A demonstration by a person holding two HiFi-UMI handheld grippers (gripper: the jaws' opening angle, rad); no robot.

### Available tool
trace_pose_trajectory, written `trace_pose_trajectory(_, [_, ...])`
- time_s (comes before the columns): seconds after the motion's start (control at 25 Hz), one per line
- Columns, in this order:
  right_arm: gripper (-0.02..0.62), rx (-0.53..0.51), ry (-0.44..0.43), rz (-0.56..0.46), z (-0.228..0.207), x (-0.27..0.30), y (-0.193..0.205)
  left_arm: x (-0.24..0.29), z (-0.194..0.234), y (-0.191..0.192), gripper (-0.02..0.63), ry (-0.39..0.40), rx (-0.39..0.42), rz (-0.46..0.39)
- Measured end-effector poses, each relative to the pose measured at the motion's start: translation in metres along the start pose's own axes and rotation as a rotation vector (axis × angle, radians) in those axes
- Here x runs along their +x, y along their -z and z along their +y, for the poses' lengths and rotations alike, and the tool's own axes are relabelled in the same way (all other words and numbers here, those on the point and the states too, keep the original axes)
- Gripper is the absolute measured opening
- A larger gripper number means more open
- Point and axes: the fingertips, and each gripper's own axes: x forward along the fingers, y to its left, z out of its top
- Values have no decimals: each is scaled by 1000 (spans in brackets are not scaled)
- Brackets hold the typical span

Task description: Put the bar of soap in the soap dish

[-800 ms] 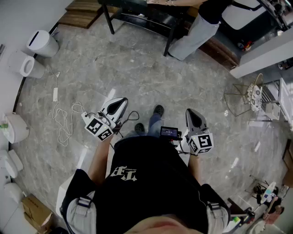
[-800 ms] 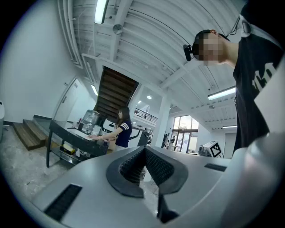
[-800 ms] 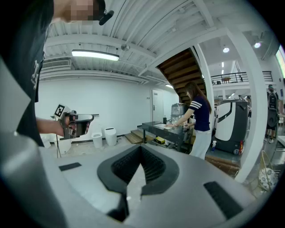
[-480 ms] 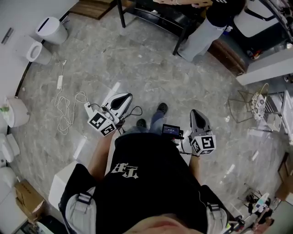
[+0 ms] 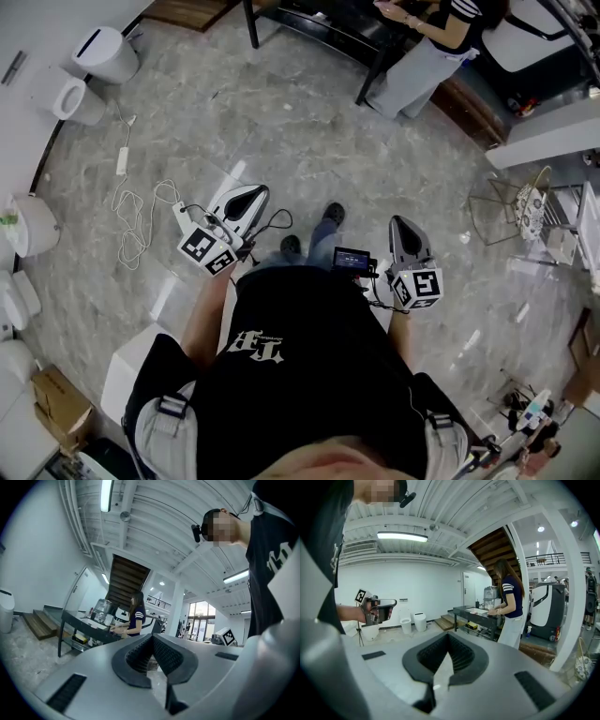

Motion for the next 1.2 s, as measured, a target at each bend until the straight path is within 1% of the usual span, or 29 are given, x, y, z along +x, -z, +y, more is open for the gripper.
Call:
trace_pose_trajectory(0.12, [8, -5, 11, 4, -2, -3, -3, 2, -1, -3, 2, 13, 1, 1])
trace_pose_trajectory(0.24, [8, -20, 26, -17, -9, 0, -12, 10, 1, -11, 2, 22, 29, -17])
trace_pose_trajectory(0.52, [8, -5, 60, -11, -16, -8, -7, 10, 1, -6, 2, 14, 42, 13])
trace_pose_trajectory(0.88, [8, 10, 56, -1, -29, 10, -6, 27, 16, 3, 2, -6, 61, 68])
trace_pose_trajectory(1.2, [8, 24, 42, 6, -67, 38, -10, 69, 33, 7, 2, -27, 73, 109])
